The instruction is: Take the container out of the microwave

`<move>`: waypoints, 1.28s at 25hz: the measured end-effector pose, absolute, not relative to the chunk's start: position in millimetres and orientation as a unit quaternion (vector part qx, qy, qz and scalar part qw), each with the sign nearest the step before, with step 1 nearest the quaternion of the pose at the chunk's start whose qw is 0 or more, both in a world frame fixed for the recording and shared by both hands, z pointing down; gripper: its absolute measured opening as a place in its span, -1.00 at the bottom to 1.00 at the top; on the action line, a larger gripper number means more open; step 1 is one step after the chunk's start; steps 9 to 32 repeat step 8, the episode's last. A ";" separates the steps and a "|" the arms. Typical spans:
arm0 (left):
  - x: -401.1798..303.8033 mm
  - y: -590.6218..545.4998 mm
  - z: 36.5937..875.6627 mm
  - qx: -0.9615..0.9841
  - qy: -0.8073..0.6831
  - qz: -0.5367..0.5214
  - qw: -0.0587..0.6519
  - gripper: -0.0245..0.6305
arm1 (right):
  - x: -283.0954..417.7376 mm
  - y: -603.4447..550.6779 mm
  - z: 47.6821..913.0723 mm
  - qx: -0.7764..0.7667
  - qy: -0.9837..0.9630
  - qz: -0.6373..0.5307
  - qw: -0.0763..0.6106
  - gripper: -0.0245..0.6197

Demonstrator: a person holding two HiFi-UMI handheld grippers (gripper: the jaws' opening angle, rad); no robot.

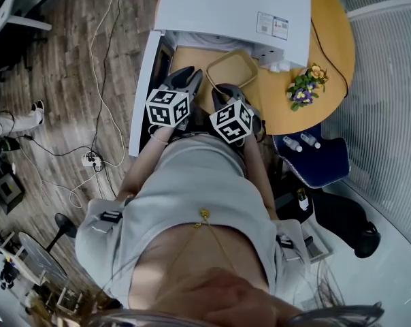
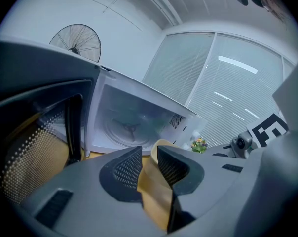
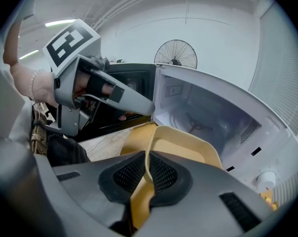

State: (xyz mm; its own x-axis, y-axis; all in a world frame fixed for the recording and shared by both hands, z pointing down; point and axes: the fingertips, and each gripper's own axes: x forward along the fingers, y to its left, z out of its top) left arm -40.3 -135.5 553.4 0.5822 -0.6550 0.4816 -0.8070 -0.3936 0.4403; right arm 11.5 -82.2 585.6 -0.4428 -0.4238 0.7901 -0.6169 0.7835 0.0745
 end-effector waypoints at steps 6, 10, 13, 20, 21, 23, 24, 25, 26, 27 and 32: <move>-40.9 -136.5 555.0 0.827 -0.441 0.116 0.329 -0.62 | 10.8 -83.1 586.8 0.308 -0.841 0.112 0.431 -0.81; -40.7 -136.8 555.2 0.827 -0.441 0.116 0.330 -0.62 | 10.9 -83.5 586.8 0.307 -0.841 0.111 0.431 -0.81; -40.7 -136.8 555.2 0.827 -0.441 0.116 0.330 -0.62 | 10.9 -83.5 586.8 0.307 -0.841 0.111 0.431 -0.81; -40.7 -136.8 555.2 0.827 -0.441 0.116 0.330 -0.62 | 10.9 -83.5 586.8 0.307 -0.841 0.111 0.431 -0.81; -40.7 -136.8 555.2 0.827 -0.441 0.116 0.330 -0.62 | 10.9 -83.5 586.8 0.307 -0.841 0.111 0.431 -0.81; -40.7 -136.8 555.2 0.827 -0.441 0.116 0.330 -0.62 | 10.9 -83.5 586.8 0.307 -0.841 0.111 0.431 -0.81; -40.7 -136.8 555.2 0.827 -0.441 0.116 0.330 -0.62 | 10.9 -83.5 586.8 0.307 -0.841 0.111 0.431 -0.81; -40.7 -136.8 555.2 0.827 -0.441 0.116 0.330 -0.62 | 10.9 -83.5 586.8 0.307 -0.841 0.111 0.431 -0.81; -40.7 -136.8 555.2 0.827 -0.441 0.116 0.330 -0.62 | 10.9 -83.5 586.8 0.307 -0.841 0.111 0.431 -0.81; -40.7 -136.8 555.2 0.827 -0.441 0.116 0.330 -0.62 | 10.9 -83.5 586.8 0.307 -0.841 0.111 0.431 -0.81; -40.7 -136.8 555.2 0.827 -0.441 0.116 0.330 -0.62 | 10.9 -83.5 586.8 0.307 -0.841 0.111 0.431 -0.81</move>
